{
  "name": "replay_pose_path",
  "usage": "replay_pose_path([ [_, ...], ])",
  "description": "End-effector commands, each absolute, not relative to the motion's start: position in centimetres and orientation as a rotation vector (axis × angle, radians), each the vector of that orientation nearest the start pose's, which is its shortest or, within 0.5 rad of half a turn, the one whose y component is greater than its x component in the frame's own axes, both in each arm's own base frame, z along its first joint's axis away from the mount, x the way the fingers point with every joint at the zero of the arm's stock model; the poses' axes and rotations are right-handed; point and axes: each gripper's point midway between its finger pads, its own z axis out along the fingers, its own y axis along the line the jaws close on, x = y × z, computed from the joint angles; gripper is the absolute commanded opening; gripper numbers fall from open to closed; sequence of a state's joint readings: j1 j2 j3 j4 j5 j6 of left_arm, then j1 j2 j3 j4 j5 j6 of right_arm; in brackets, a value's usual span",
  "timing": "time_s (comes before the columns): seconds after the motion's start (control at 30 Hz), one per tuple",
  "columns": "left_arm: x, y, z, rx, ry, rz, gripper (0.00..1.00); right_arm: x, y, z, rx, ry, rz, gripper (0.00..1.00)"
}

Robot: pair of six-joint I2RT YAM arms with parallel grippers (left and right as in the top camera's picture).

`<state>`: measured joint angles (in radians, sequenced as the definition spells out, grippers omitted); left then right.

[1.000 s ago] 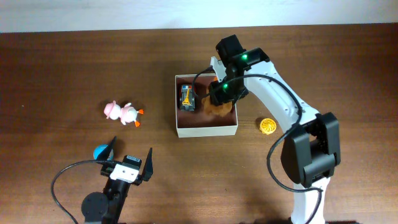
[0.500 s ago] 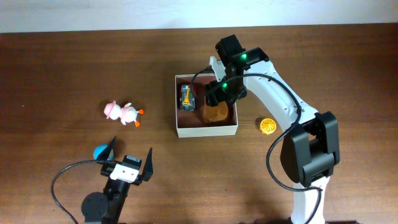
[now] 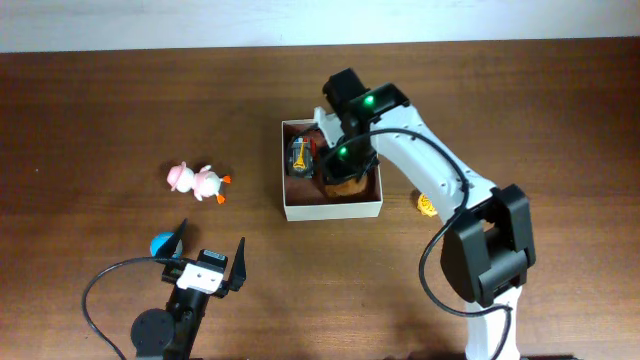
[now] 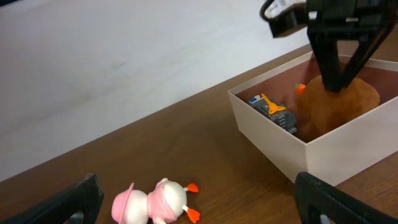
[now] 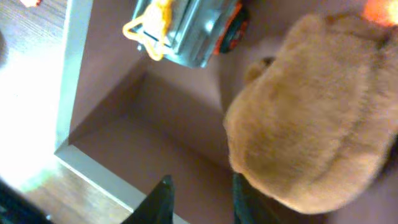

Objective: Pack container
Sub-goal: 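Lower the bear into the box beside the truck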

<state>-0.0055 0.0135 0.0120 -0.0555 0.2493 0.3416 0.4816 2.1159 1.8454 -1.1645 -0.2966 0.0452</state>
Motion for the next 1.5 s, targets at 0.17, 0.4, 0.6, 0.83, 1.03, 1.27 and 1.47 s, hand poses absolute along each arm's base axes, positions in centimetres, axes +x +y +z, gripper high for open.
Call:
replay_pose_path([
  [0.17, 24.1, -4.3, 16.2, 0.466, 1.559, 0.065, 1.00, 35.9, 23.8, 7.5, -0.674, 2.997, 0.399, 0.21],
  [0.4, 24.1, -4.3, 16.2, 0.466, 1.559, 0.065, 1.00, 37.8, 22.7, 6.6, -0.646, 2.940, 0.252, 0.22],
  [0.6, 24.1, -4.3, 16.2, 0.466, 1.559, 0.065, 1.00, 39.5, 23.2, 7.0, -0.635, 2.867, 0.251, 0.22],
  [0.83, 24.1, -4.3, 16.2, 0.466, 1.559, 0.065, 1.00, 40.6, 23.6, 7.3, -0.625, 2.818, 0.250, 0.22],
  [1.03, 24.1, -4.3, 16.2, 0.466, 1.559, 0.065, 1.00, 41.6, 23.4, 7.4, -0.610, 2.782, 0.210, 0.22],
  [1.27, 24.1, -4.3, 16.2, 0.466, 1.559, 0.065, 1.00, 39.7, 24.6, 7.2, -0.583, 2.848, 0.295, 0.22],
  [1.47, 24.1, -4.3, 16.2, 0.466, 1.559, 0.065, 1.00, 37.9, 26.3, 7.2, -0.512, 2.911, 0.393, 0.23],
])
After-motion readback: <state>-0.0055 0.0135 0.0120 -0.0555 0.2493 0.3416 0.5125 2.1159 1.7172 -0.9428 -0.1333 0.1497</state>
